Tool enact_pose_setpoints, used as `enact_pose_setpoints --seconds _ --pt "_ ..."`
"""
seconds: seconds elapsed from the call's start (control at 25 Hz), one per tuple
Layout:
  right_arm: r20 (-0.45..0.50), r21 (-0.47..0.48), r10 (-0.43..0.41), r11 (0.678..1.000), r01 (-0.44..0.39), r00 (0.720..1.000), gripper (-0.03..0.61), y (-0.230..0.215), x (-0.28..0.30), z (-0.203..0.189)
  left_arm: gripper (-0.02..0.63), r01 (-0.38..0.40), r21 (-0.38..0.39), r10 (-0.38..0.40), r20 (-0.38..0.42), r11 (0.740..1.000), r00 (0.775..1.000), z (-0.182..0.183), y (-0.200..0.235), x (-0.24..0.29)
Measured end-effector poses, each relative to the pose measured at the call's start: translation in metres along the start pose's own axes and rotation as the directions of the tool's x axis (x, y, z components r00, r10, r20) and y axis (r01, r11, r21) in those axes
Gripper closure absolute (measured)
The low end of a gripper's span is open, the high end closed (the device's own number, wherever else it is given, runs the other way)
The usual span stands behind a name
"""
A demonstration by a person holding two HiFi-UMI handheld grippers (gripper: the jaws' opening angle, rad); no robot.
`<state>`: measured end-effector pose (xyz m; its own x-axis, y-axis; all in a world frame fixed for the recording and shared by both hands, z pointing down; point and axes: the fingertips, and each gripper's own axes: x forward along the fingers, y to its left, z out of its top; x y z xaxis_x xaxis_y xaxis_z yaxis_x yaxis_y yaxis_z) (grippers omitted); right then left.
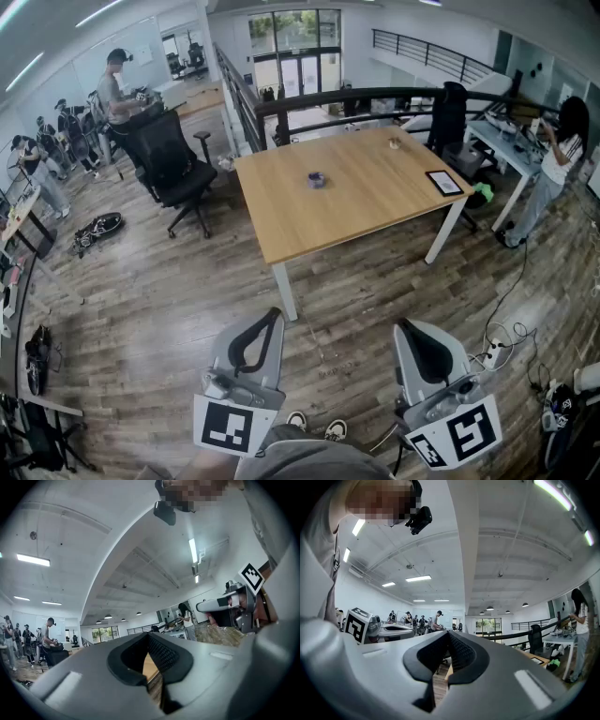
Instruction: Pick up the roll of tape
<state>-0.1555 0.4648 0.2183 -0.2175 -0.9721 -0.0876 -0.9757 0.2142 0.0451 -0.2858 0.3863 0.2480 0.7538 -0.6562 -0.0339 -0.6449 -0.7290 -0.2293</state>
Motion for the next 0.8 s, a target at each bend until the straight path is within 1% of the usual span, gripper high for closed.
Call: enact_pose_setpoints --seconds 0.12,0.32,0.6,0.8 --pt "-0.002 -0.004 -0.002 1.0 0.002 1.0 0.569 0.004 -0.006 0.001 0.612 0.008 -0.012 -0.008 -0.002 1.0 1.0 -0.001 -0.003 -0.005" --pt "0.039 0.042 -0.031 0.999 0.029 0.999 0.569 0.002 -0.014 0.008 0.613 0.012 -0.013 -0.012 0.002 1.0 1.0 0.004 -0.006 -0.01" --pt "0.024 0.042 -0.025 0.999 0.024 0.999 0.569 -0.003 -0.02 0.004 0.614 0.026 -0.015 -0.026 0.0 1.0 1.0 0.003 -0.016 -0.005" --pt "0.015 0.05 -0.029 0.998 0.028 0.999 0.568 -0.011 -0.029 -0.001 0.613 0.032 -0.003 -0.032 -0.005 0.999 0.999 0.003 -0.027 0.001"
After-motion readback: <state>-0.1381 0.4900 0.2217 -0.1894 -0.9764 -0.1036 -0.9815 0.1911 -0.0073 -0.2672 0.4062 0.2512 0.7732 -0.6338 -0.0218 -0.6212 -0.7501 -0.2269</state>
